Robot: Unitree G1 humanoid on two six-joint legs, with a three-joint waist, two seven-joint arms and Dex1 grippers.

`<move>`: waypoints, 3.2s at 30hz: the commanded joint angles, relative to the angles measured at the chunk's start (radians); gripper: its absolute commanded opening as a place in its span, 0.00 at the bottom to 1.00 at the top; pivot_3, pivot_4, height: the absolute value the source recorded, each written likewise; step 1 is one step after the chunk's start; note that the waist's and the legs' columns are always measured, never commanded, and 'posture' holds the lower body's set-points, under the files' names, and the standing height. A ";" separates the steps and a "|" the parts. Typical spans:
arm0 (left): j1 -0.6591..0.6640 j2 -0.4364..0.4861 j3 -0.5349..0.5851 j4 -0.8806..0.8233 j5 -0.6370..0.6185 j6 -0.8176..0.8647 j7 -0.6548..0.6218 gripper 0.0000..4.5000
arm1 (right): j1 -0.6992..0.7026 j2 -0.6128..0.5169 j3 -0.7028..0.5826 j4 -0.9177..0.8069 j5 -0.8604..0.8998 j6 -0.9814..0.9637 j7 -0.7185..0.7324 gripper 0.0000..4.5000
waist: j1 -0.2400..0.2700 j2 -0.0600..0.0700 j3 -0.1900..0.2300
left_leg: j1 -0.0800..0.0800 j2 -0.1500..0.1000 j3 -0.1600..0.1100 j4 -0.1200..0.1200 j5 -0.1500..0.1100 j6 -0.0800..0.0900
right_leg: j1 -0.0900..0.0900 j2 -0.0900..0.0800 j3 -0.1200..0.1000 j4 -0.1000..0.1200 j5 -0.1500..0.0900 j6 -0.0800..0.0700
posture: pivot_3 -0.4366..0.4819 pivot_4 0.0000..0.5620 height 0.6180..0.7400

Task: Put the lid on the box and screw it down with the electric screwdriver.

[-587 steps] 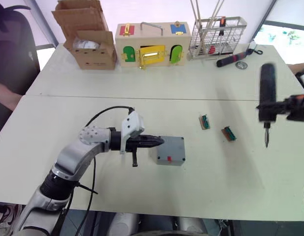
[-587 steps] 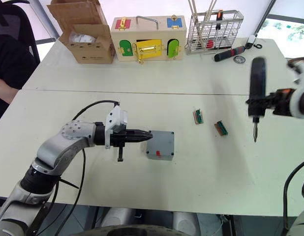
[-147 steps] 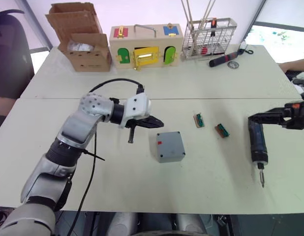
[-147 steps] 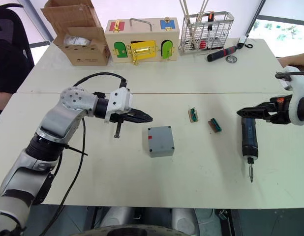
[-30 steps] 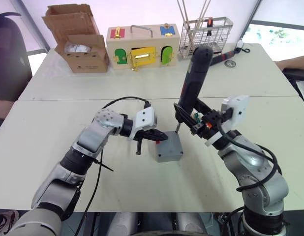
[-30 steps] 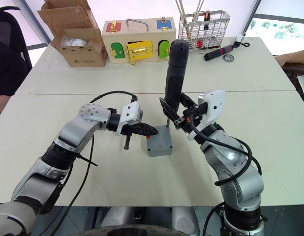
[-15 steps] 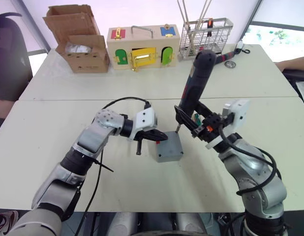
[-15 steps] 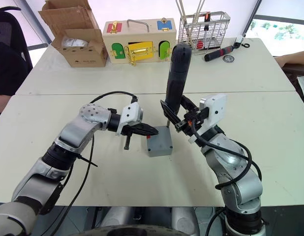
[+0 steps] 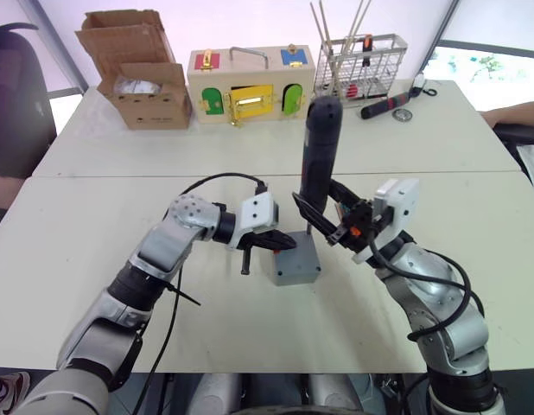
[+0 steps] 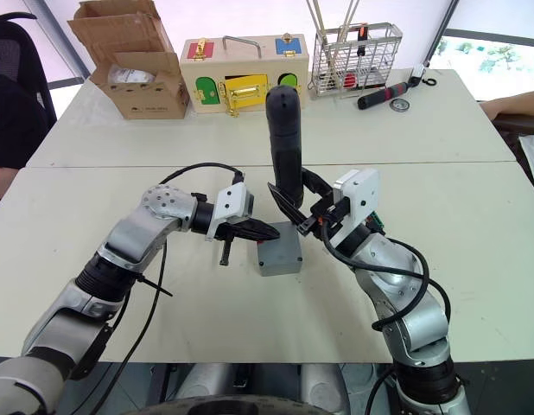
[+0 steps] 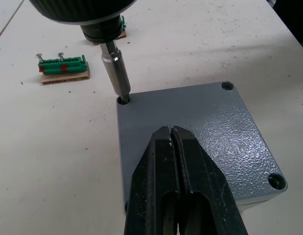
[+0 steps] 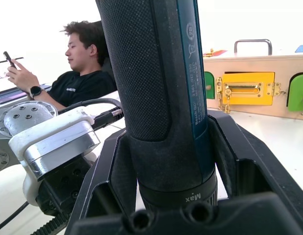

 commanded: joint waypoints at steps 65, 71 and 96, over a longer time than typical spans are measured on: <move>0.027 0.042 -0.086 -0.028 0.086 -0.028 -0.033 0.00 | 0.171 0.010 0.073 0.182 -0.095 0.028 -0.056 0.42 | 0.007 -0.018 -0.032 | 0.036 0.002 -0.006 -0.018 -0.006 0.009 | 0.035 0.000 0.001 -0.023 -0.001 -0.001 | 0.48 0.27 1.00; 0.026 0.037 -0.087 -0.024 0.087 -0.031 -0.030 0.00 | 0.155 0.006 0.073 0.161 -0.092 0.028 -0.052 0.42 | 0.008 -0.018 -0.032 | 0.035 0.002 -0.006 -0.018 -0.006 0.009 | 0.035 0.000 0.001 -0.024 -0.001 -0.001 | 0.48 0.27 1.00; -0.111 -0.056 0.201 0.066 -0.150 0.084 0.040 0.00 | -0.478 -0.253 -0.428 0.050 0.604 0.540 -0.078 0.42 | 0.022 -0.007 -0.002 | -0.005 0.001 -0.005 -0.012 0.001 -0.002 | -0.002 -0.002 -0.001 -0.015 0.000 0.000 | 0.48 0.27 1.00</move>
